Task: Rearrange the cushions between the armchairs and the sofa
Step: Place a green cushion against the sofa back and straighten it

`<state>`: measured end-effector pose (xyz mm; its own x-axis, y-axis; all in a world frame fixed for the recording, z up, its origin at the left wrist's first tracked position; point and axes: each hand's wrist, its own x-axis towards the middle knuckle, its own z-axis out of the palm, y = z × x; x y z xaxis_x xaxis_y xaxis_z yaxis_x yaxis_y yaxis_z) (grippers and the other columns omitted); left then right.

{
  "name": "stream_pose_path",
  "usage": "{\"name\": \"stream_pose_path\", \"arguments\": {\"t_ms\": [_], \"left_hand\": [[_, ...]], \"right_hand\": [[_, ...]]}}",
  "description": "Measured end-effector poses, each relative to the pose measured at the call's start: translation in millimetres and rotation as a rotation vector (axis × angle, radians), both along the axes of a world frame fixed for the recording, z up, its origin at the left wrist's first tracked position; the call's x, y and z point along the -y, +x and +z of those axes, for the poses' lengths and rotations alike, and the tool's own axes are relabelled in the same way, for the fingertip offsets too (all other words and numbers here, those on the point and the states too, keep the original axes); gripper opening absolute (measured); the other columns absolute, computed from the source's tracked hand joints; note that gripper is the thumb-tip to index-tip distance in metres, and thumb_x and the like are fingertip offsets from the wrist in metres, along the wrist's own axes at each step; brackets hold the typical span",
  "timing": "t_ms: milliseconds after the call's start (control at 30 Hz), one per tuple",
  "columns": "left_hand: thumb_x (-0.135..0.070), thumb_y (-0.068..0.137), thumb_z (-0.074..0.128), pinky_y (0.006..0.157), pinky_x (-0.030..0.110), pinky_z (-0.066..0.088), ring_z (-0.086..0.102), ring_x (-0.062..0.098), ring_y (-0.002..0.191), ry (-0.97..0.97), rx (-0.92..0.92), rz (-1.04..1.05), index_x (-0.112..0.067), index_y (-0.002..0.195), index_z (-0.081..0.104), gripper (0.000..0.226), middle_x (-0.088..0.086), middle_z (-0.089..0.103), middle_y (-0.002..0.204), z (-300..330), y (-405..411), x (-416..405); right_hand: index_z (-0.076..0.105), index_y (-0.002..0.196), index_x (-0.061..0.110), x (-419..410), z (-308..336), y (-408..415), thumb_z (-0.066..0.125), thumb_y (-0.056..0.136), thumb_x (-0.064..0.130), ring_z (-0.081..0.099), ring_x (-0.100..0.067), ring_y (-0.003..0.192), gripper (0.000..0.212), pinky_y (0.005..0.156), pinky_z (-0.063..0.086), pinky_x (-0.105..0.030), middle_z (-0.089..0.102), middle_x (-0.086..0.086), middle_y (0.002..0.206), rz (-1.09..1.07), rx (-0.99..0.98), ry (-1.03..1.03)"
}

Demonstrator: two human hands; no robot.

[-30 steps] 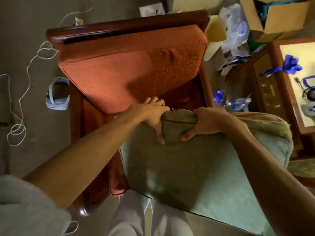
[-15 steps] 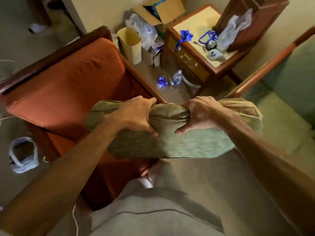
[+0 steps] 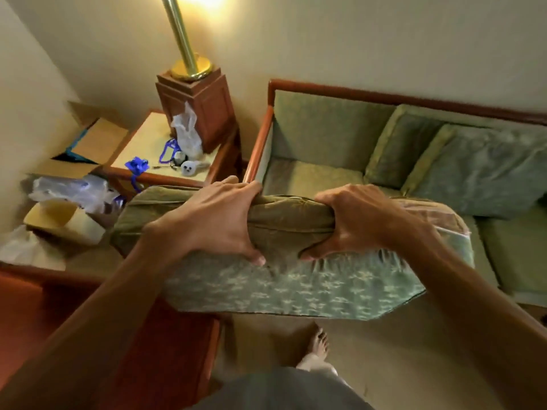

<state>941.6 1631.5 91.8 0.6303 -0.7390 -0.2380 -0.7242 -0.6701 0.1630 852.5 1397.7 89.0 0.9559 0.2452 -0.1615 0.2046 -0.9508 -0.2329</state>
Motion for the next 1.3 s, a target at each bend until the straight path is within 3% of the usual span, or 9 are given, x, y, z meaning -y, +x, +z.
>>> {"name": "stream_pose_path", "arguments": {"t_ms": [100,233,367,467,600,800,1033,1133,1300], "left_hand": [[-0.085,0.041,0.077,0.073,0.032,0.034,0.043,0.011,0.089,-0.026,0.029,-0.093,-0.03,0.108,0.043,0.093,-0.014,0.047,0.094,4,20,77],[-0.082,0.042,0.079,0.076,0.032,0.035,0.04,0.01,0.09,-0.069,0.059,-0.152,-0.029,0.108,0.042,0.093,-0.015,0.042,0.095,5,42,156],[-0.08,0.044,0.08,0.077,0.031,0.03,0.038,0.01,0.093,-0.088,0.074,-0.185,-0.026,0.113,0.043,0.095,-0.012,0.049,0.102,1,73,216],[-0.082,0.042,0.078,0.076,0.032,0.032,0.045,0.014,0.096,-0.117,0.096,-0.192,-0.025,0.109,0.044,0.094,-0.01,0.054,0.104,-7,105,251],[-0.083,0.041,0.078,0.076,0.031,0.031,0.044,0.013,0.093,-0.155,0.111,-0.215,-0.027,0.102,0.041,0.09,-0.014,0.044,0.095,-25,151,283],[-0.085,0.039,0.073,0.089,0.033,0.041,0.043,0.012,0.096,-0.222,0.075,-0.181,-0.03,0.105,0.04,0.093,-0.012,0.054,0.106,-68,216,315],[-0.068,0.054,0.083,0.108,0.038,0.037,0.044,0.025,0.121,-0.046,-0.02,-0.16,-0.014,0.135,0.04,0.107,0.004,0.052,0.138,-180,245,364],[-0.054,0.061,0.087,0.114,0.039,0.029,0.037,0.028,0.133,0.083,-0.127,-0.067,-0.008,0.15,0.027,0.117,0.007,0.042,0.149,-231,248,381],[-0.06,0.059,0.086,0.124,0.039,0.006,0.029,0.025,0.145,0.067,-0.126,0.039,-0.011,0.155,0.019,0.127,0.005,0.035,0.155,-253,283,392]], "right_hand": [[0.048,0.087,0.043,69,7,-3,0.067,0.054,0.089,0.053,-0.002,0.065,0.06,0.055,0.029,-0.018,0.059,0.021,0.077,-0.077,0.037,0.013],[0.047,0.085,0.038,144,5,8,0.064,0.053,0.093,0.052,-0.007,0.065,0.065,0.058,0.033,-0.025,0.055,0.019,0.076,-0.156,0.101,-0.034],[0.055,0.093,0.031,201,-1,34,0.059,0.053,0.096,0.057,-0.012,0.069,0.076,0.061,0.046,-0.03,0.062,0.014,0.084,-0.204,0.121,-0.069],[0.053,0.094,0.03,235,-8,61,0.057,0.055,0.096,0.057,-0.012,0.069,0.078,0.065,0.051,-0.032,0.063,0.011,0.086,-0.237,0.118,-0.079],[0.052,0.096,0.029,268,-26,103,0.054,0.055,0.097,0.056,-0.013,0.07,0.079,0.067,0.052,-0.033,0.062,0.01,0.088,-0.267,0.118,-0.113],[0.053,0.095,0.025,298,-58,161,0.057,0.055,0.096,0.053,-0.014,0.072,0.081,0.067,0.043,-0.031,0.061,0.007,0.089,-0.301,0.14,-0.147],[0.06,0.113,0.016,326,-170,194,0.056,0.064,0.087,0.061,-0.025,0.098,0.086,0.084,0.049,-0.04,0.065,-0.004,0.11,-0.382,-0.007,-0.218],[0.043,0.138,0.018,338,-227,193,0.068,0.073,0.063,0.041,-0.03,0.129,0.083,0.106,0.036,-0.046,0.044,-0.009,0.14,-0.455,-0.21,-0.161],[0.018,0.154,0.018,401,-242,206,0.076,0.073,0.055,0.021,-0.035,0.145,0.106,0.117,0.021,-0.052,0.018,-0.014,0.156,-0.466,-0.206,-0.129]]}}
